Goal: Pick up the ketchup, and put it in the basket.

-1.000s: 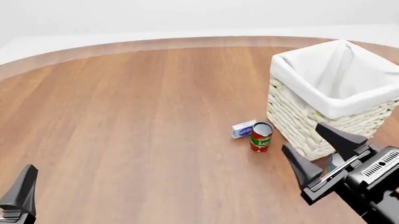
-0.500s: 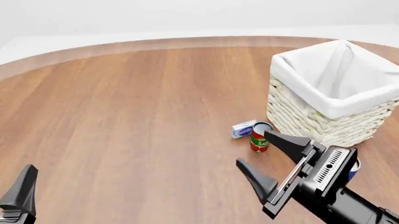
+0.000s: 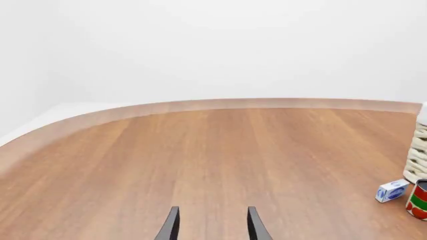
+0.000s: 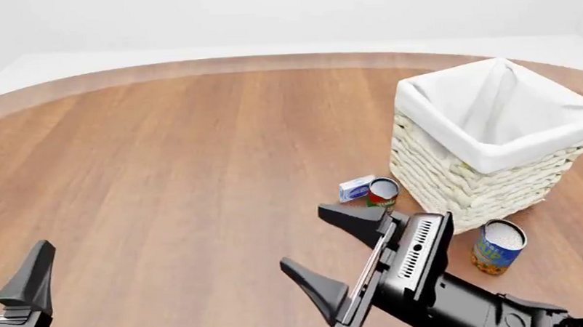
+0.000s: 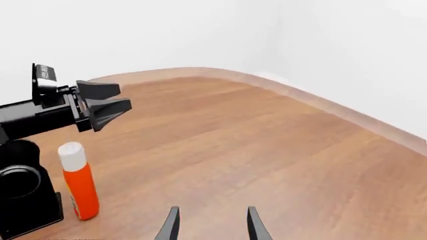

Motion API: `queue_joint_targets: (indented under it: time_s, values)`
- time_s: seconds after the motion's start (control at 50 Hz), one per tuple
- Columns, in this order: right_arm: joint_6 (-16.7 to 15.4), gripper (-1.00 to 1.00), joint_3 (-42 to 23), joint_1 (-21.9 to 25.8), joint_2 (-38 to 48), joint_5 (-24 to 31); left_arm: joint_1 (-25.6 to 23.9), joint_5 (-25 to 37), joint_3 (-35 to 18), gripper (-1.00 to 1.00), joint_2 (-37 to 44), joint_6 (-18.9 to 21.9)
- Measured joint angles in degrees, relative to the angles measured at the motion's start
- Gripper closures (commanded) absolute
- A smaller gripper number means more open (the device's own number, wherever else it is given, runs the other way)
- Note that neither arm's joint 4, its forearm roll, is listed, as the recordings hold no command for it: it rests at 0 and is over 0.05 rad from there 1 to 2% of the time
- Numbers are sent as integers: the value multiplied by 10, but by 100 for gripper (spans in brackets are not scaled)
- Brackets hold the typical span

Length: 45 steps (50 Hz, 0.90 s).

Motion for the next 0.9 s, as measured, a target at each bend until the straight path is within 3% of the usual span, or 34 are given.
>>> queue_joint_targets:
  time_s: [0.4, 0.76, 0.9]
  values:
    - [56, -100, -93, 100, 35, 111, 0, 0, 0, -100, 0, 0]
    - [123, -100, -114, 162, 11, 123, 0, 0, 0, -100, 0, 0]
    - [133, -100, -135, 174, 29, 133, 0, 0, 0, -100, 0, 0]
